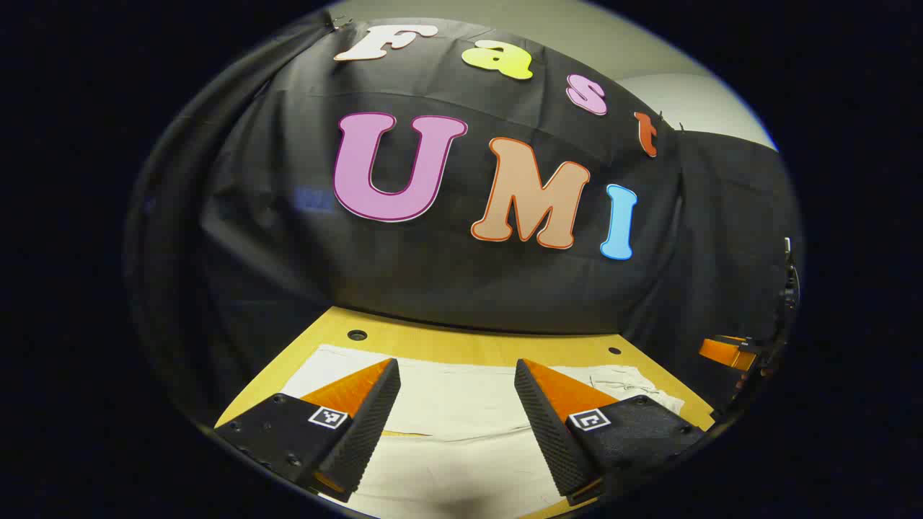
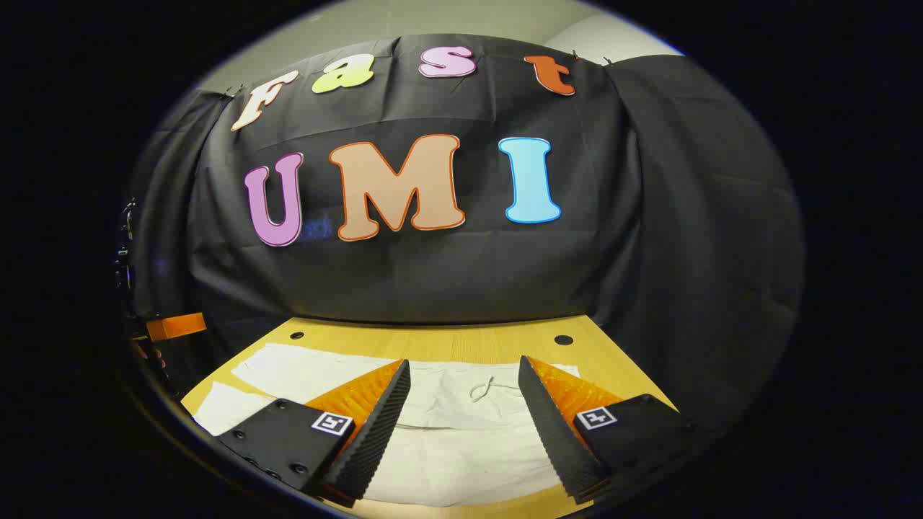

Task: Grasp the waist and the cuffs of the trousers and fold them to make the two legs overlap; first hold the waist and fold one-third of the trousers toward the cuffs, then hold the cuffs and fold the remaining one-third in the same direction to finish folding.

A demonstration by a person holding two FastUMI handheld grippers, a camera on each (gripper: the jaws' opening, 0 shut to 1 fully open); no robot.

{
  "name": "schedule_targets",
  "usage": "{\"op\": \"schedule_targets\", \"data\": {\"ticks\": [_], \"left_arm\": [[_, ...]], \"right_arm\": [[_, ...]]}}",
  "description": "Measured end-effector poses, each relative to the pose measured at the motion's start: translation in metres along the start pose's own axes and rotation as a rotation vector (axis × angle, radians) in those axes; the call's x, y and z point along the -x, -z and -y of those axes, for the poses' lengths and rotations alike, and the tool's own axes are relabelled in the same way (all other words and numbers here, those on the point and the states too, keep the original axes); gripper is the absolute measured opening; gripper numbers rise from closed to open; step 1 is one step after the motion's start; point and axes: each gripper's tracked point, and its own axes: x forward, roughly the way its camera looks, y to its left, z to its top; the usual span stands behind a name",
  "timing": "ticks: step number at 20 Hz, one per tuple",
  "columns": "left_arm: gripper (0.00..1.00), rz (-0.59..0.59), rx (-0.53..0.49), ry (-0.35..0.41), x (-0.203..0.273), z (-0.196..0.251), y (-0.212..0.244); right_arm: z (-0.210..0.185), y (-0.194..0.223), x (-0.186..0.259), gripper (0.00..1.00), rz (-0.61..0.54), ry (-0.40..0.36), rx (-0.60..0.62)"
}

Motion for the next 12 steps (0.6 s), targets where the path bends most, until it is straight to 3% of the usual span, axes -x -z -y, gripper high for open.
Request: {"op": "schedule_targets", "data": {"ticks": [3, 12], "left_arm": [[0.95, -0.009, -0.002, -0.009, -0.001, -0.005, 0.003], [0.95, -0.001, -0.019, -0.067, 0.009, -0.023, 0.003]], "right_arm": [[0.000, -0.001, -0.002, 0.96, 0.003, 0.013, 0.026], [-0.030, 0.001, -0.018, 0.96, -0.011, -0.069, 0.032]]}}
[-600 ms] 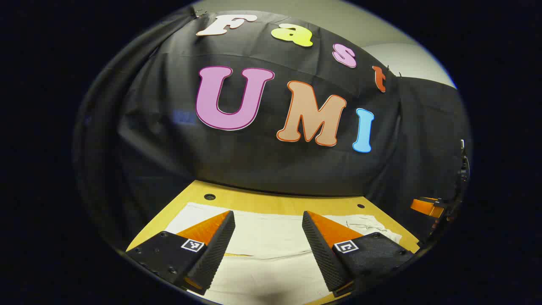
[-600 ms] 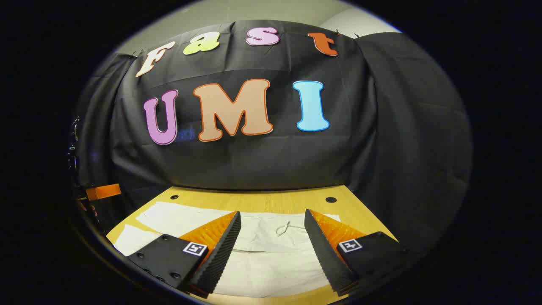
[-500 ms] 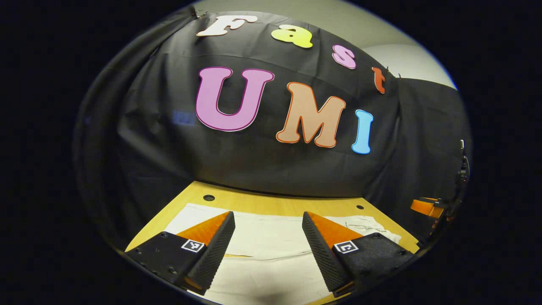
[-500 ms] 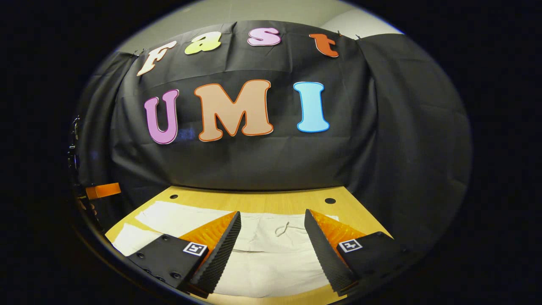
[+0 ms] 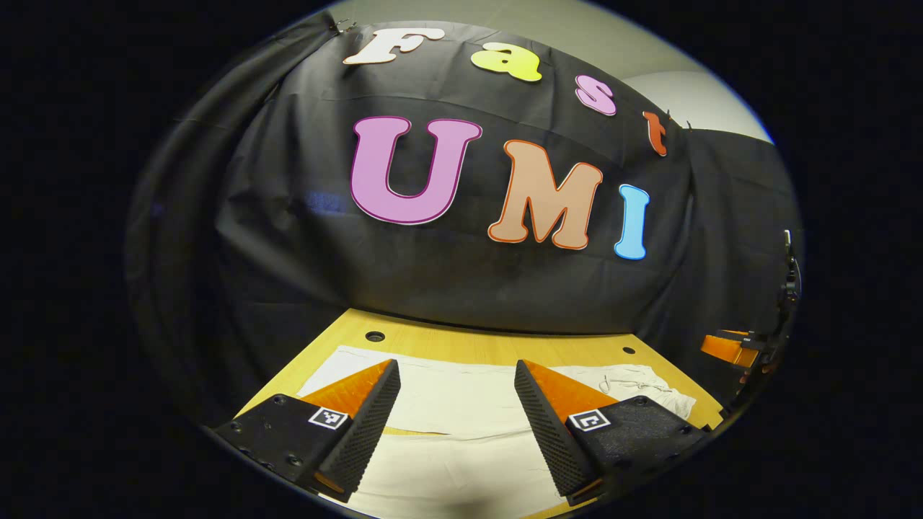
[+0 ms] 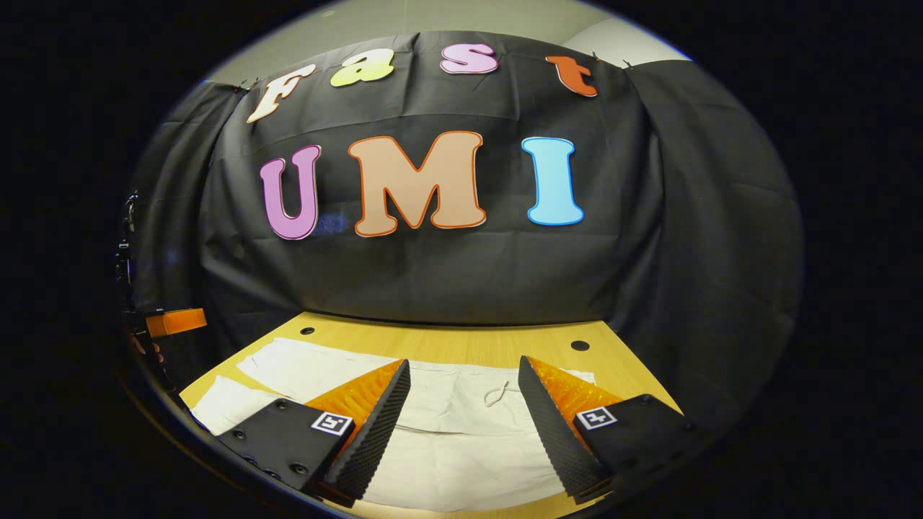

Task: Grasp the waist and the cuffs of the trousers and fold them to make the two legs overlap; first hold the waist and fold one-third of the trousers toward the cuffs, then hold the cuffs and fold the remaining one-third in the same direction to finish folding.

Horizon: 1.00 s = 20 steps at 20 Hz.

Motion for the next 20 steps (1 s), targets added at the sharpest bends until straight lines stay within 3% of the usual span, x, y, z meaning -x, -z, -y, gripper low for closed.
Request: {"op": "schedule_targets", "data": {"ticks": [5, 10, 20], "left_arm": [[0.95, -0.014, 0.005, -0.020, 0.008, -0.009, 0.006], [0.95, -0.108, -0.106, 0.012, 0.022, -0.028, 0.042], [0.95, -0.420, -0.240, 0.178, 0.051, -0.076, 0.132]], "right_arm": [[-0.005, 0.005, 0.001, 0.97, -0.014, -0.021, 0.004], [-0.001, 0.010, 0.005, 0.96, -0.033, -0.024, 0.021], [-0.006, 0.019, 0.017, 0.96, -0.056, 0.008, 0.045]]}}
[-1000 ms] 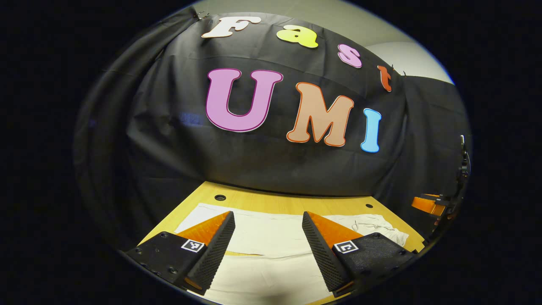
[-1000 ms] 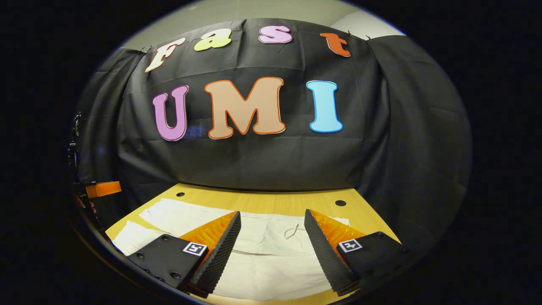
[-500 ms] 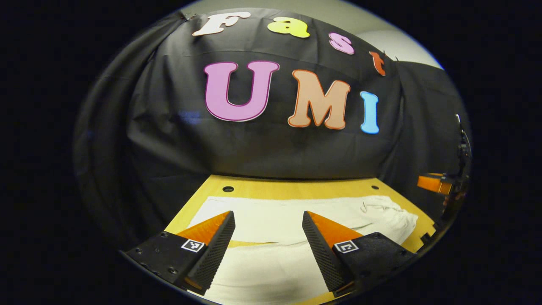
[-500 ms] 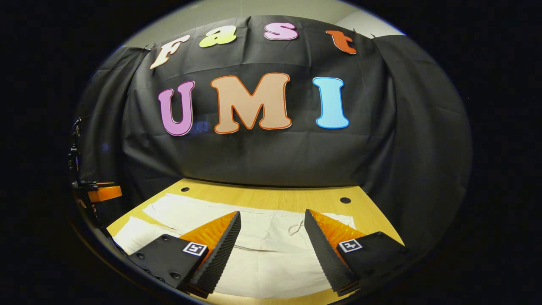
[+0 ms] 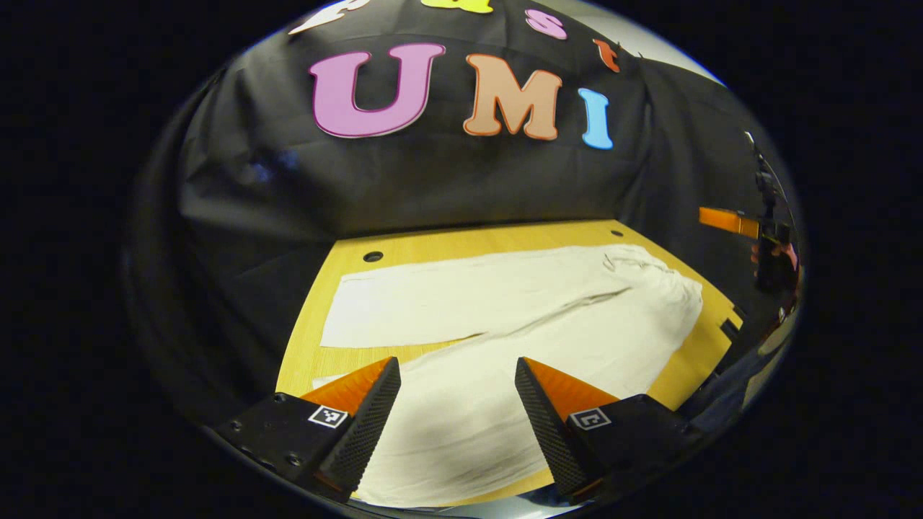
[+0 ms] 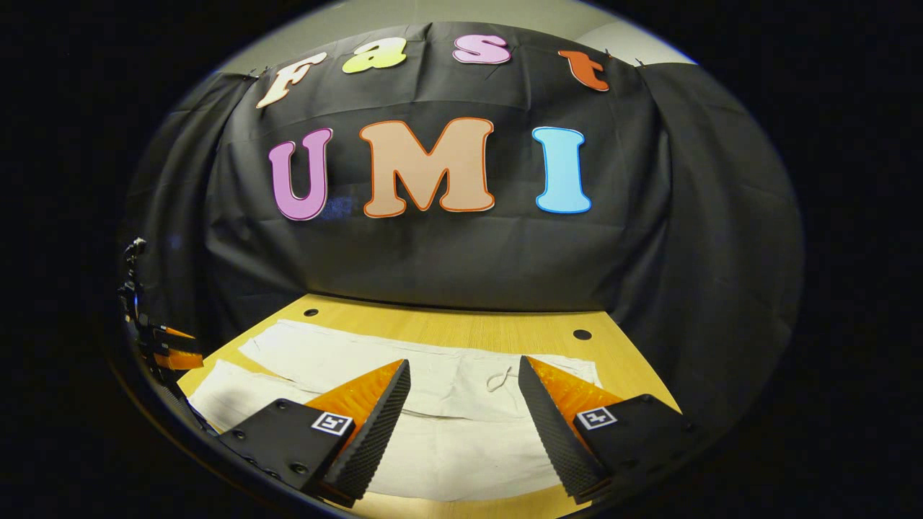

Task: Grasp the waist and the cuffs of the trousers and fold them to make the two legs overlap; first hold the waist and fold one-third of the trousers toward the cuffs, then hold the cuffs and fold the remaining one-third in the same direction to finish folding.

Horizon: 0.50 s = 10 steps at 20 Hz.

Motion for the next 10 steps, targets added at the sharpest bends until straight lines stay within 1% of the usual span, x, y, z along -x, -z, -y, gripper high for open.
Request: {"op": "schedule_targets", "data": {"ticks": [2, 3, 4, 5, 6, 7, 10], "left_arm": [[0.95, -0.089, -0.087, 0.048, 0.004, -0.005, 0.024], [0.95, -0.135, -0.139, 0.075, 0.003, -0.006, 0.039], [0.94, -0.180, -0.186, 0.102, 0.004, -0.008, 0.053], [0.94, -0.227, -0.228, 0.132, 0.005, -0.010, 0.069], [0.94, -0.281, -0.280, 0.171, 0.006, -0.010, 0.085], [0.93, -0.347, -0.343, 0.233, 0.010, -0.008, 0.105], [0.93, -0.434, -0.381, 0.335, 0.016, -0.004, 0.126]], "right_arm": [[-0.007, 0.001, 0.003, 0.96, 0.001, 0.009, 0.010], [-0.011, 0.004, 0.006, 0.94, -0.001, 0.011, 0.013], [-0.015, 0.005, 0.007, 0.97, -0.005, 0.015, 0.017], [-0.017, 0.009, 0.008, 0.94, -0.011, 0.021, 0.023], [-0.025, 0.011, 0.010, 0.94, -0.017, 0.027, 0.036], [-0.035, 0.015, 0.012, 0.96, -0.021, 0.023, 0.045], [-0.053, 0.018, 0.014, 0.97, -0.028, 0.010, 0.034]]}}
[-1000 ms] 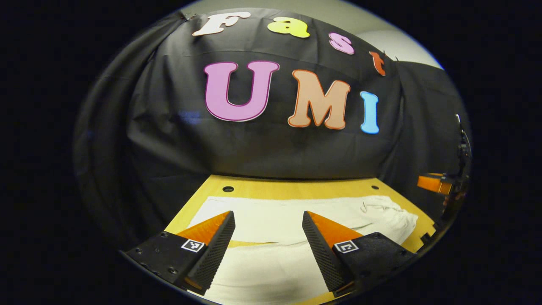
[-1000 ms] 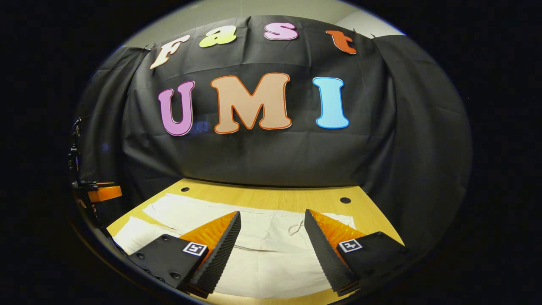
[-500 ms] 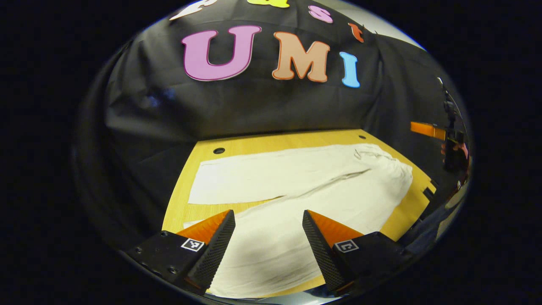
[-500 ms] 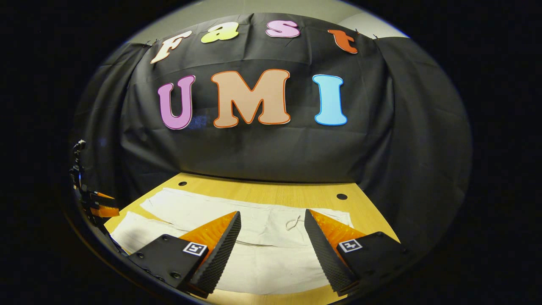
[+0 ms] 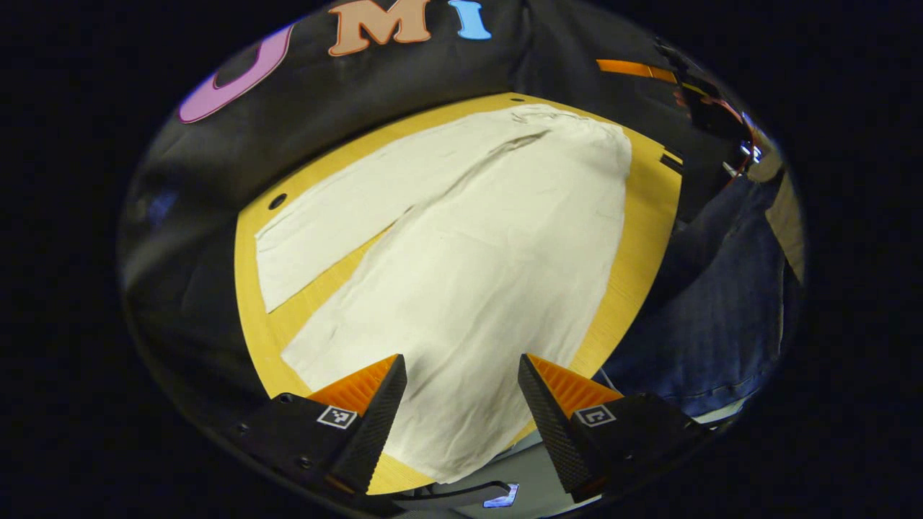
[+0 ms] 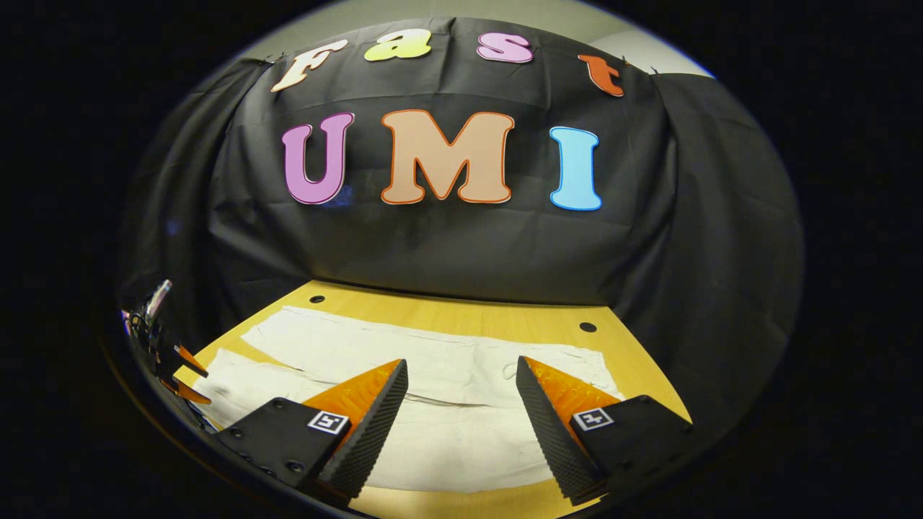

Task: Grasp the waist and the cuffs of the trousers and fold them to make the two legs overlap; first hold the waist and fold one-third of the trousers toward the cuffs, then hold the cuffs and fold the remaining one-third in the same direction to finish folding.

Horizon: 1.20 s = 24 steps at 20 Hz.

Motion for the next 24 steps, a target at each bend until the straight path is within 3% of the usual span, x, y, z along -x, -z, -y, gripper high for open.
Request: {"op": "schedule_targets", "data": {"ticks": [3, 7, 13, 16, 24], "left_arm": [[0.91, -0.083, -0.040, 0.091, -0.007, 0.021, 0.022], [0.90, -0.174, -0.107, 0.141, -0.010, 0.029, 0.049], [0.86, -0.226, -0.154, 0.145, -0.019, 0.032, 0.067], [0.78, -0.229, -0.153, 0.136, -0.022, 0.031, 0.066], [0.71, -0.263, -0.167, 0.111, -0.024, 0.028, 0.066]], "right_arm": [[-0.008, 0.004, 0.001, 0.98, -0.007, 0.005, 0.009], [-0.006, 0.006, 0.005, 0.98, -0.006, 0.021, 0.021], [0.007, 0.010, 0.018, 0.98, 0.000, 0.072, -0.007], [0.016, 0.012, 0.022, 0.98, -0.004, 0.093, -0.014], [0.030, 0.018, 0.019, 0.98, -0.014, 0.098, -0.059]]}}
